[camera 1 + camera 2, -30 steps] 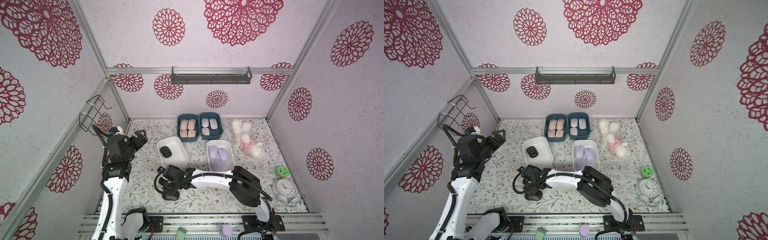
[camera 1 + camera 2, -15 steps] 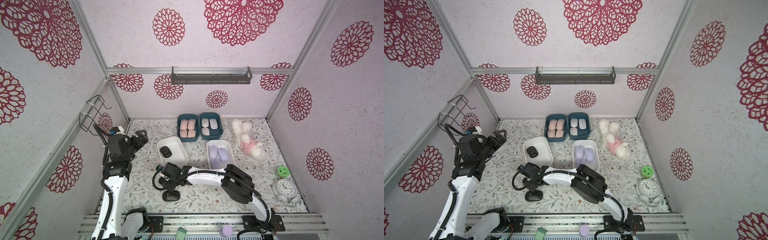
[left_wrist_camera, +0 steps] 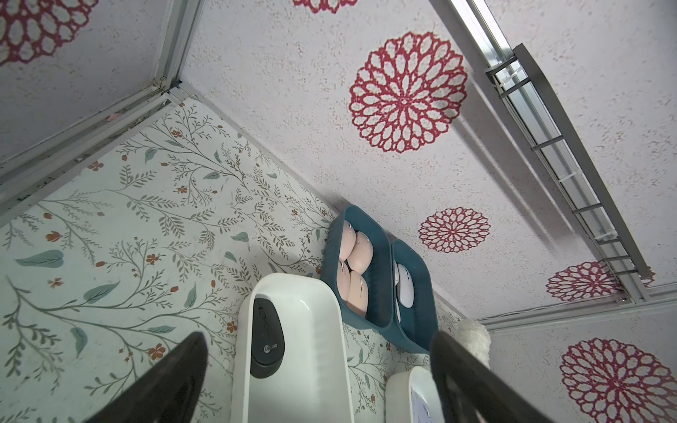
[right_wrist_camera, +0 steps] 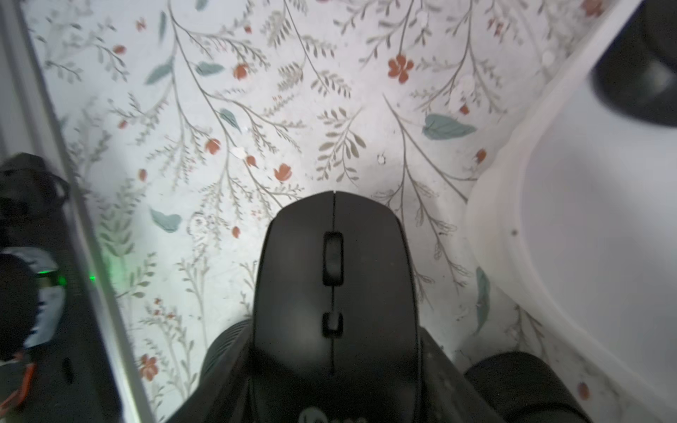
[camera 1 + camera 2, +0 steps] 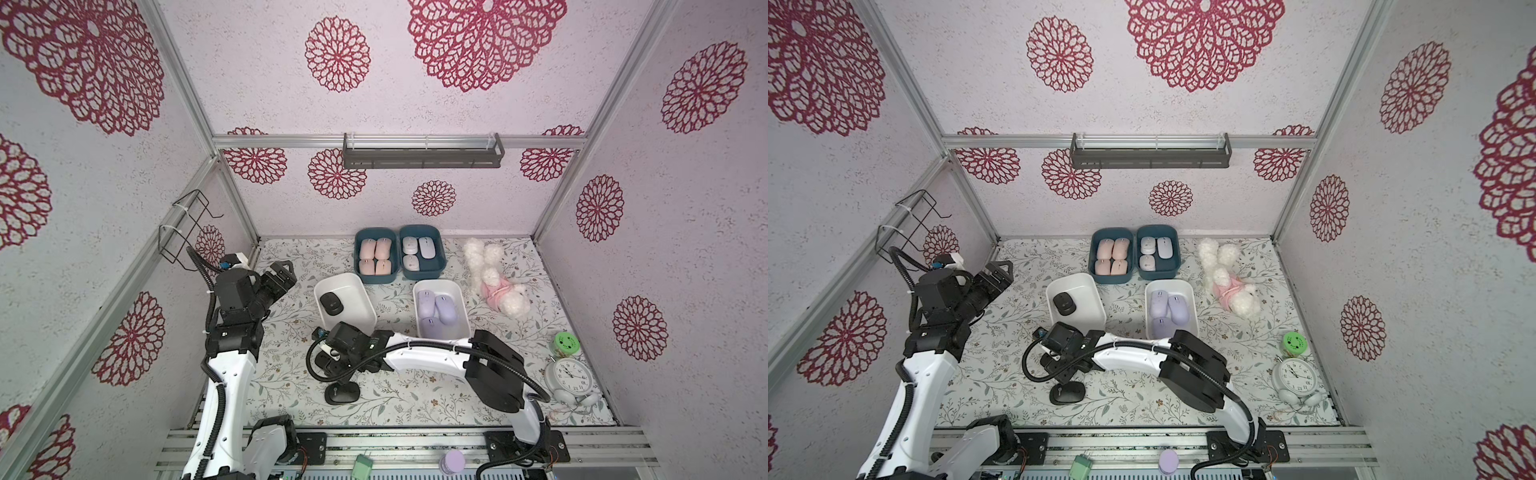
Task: Place the mice by color into the storage box
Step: Place the mouse in the storage box.
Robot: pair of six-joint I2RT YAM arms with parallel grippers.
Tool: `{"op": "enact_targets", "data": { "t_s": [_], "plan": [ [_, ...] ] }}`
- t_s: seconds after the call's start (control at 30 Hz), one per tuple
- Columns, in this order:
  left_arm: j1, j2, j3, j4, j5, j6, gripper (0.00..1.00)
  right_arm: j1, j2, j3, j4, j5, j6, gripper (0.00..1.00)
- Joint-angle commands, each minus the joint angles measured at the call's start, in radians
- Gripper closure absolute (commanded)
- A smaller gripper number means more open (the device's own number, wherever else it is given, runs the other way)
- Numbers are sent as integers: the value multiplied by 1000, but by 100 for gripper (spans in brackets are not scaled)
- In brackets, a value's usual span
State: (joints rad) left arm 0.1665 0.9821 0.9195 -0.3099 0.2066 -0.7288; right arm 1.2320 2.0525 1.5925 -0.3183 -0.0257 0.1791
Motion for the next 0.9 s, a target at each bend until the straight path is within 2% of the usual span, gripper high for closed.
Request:
{"op": "enact_targets", "data": {
  "t_s": [0.0,0.17,0.37,0.57,0.87],
  "plan": [
    [1,-6,25,10,-11,10,3,-16,-107,32,8,41,36,58],
    [0,14,26,0,-3,-8,3,-136,-102,67,18,142,109,59],
    [-4,46,38,-8,51,-12,3,-233,43,212,-8,212,123,60],
    [-5,55,42,-11,58,-13,3,-263,150,315,-4,245,98,60],
    [-6,59,42,-9,66,-15,3,-265,390,631,-139,352,110,60]
  ]
}}
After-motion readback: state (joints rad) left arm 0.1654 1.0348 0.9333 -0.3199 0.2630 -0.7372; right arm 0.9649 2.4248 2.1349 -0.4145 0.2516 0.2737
